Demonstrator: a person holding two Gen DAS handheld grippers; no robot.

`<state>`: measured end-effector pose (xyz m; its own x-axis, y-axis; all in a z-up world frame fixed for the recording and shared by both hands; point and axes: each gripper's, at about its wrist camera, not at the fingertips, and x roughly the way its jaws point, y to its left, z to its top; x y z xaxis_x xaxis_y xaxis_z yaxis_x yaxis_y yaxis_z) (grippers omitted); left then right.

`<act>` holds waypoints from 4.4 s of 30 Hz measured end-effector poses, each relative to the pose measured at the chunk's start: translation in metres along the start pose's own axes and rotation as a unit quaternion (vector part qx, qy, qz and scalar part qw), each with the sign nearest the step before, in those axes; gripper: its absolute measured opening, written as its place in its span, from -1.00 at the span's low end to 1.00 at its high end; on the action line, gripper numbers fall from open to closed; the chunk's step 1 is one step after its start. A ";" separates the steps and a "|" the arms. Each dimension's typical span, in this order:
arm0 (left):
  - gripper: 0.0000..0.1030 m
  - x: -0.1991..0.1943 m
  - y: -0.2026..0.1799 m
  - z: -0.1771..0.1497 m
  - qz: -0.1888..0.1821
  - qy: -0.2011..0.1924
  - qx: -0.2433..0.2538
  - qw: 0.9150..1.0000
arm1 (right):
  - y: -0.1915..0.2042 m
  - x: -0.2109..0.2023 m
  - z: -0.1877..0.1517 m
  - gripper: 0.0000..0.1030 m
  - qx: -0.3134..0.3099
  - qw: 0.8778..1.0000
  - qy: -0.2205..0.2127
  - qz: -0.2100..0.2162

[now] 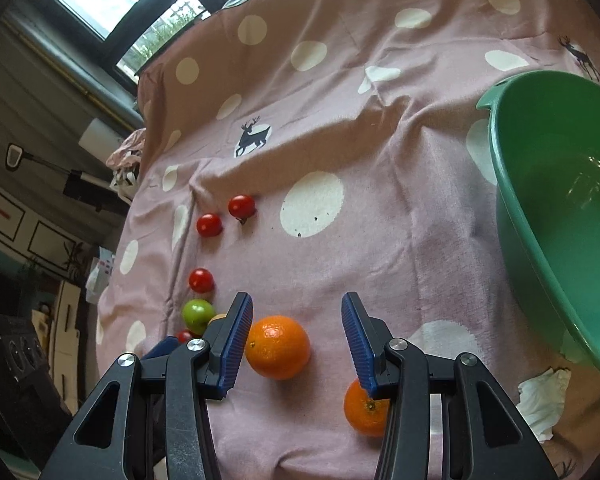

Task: Organize fruits
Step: 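Close the right gripper around the orange, then lift the orange with the right gripper and carry it over the green bowl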

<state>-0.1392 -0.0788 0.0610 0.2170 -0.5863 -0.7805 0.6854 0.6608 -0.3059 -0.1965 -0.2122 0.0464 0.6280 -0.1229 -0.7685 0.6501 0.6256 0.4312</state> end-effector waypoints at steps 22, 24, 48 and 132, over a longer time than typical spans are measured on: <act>0.06 0.037 -0.021 -0.011 -0.016 0.057 0.019 0.998 | 0.002 0.032 -0.009 -0.07 0.000 0.997 0.064 0.035; 0.06 0.038 -0.022 -0.012 -0.016 0.059 0.020 0.998 | 0.002 0.034 -0.010 -0.07 -0.002 0.997 0.068 0.032; -0.14 0.047 -0.023 -0.013 -0.030 0.063 0.012 0.998 | 0.003 0.035 -0.010 -0.10 -0.017 0.997 0.067 0.025; -0.16 0.019 -0.215 0.003 -0.188 -0.028 0.224 0.956 | -0.096 -0.147 -0.002 -0.15 0.080 0.974 -0.207 -0.043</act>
<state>-0.2798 -0.2335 0.1132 -0.0753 -0.7753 -0.6271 0.9486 0.1382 -0.2848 -0.3521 -0.2527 0.1171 0.6662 -0.4904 -0.5619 0.7448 0.4762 0.4674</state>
